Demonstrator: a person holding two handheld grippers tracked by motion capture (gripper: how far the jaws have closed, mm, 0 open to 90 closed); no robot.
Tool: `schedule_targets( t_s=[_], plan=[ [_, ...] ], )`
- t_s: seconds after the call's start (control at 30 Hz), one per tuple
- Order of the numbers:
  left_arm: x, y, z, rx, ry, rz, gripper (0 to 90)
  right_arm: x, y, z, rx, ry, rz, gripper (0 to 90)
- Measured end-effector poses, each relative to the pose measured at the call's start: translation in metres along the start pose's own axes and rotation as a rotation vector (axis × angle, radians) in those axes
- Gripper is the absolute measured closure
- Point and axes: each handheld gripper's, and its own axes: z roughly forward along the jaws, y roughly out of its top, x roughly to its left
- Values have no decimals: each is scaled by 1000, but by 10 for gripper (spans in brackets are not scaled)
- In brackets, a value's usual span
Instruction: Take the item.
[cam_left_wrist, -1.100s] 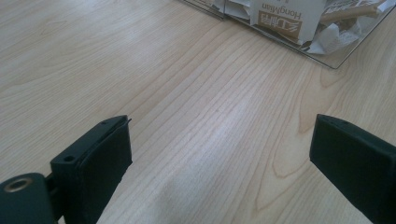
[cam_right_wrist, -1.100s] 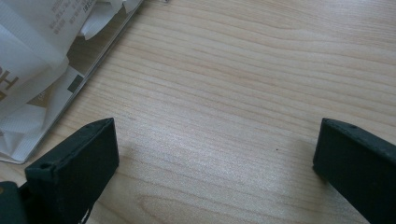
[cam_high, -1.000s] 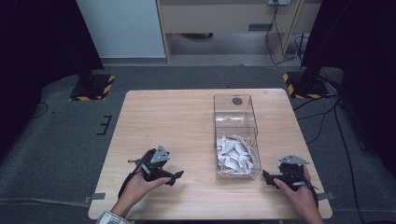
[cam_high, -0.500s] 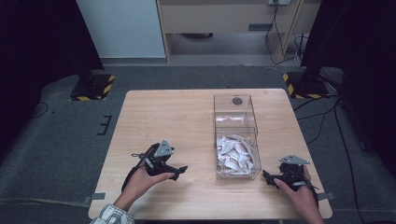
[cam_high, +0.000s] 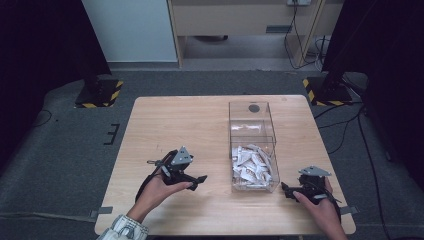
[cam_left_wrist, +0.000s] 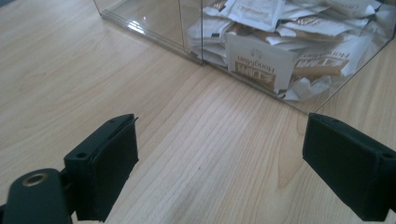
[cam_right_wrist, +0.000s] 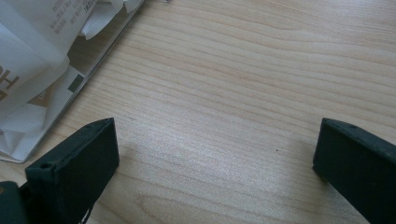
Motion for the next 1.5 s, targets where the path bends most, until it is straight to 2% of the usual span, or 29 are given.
schedule_targets(
  t_s=[0.57, 0.73, 1.03, 1.2, 1.37, 1.5],
  plan=[
    [-5, 20, 3, -18, -17, 31, 98, 0, 0, 0, 0, -1, 4, 6],
    [-9, 30, 4, -26, -28, 28, 127, 0, 0, 0, 0, -1, 4, 6],
    [-18, 47, 6, -42, -43, 70, 139, 0, 0, 0, 0, -1, 4, 6],
    [-17, 57, 3, -70, -54, 58, 140, 0, 0, 0, 0, -1, 4, 6],
    [-16, 69, 3, -79, -64, 83, 140, 0, 0, 0, 0, -1, 4, 6],
    [-16, 78, 4, -83, -69, 87, 144, 0, 0, 0, 1, 1, 4, 6]
  ],
)
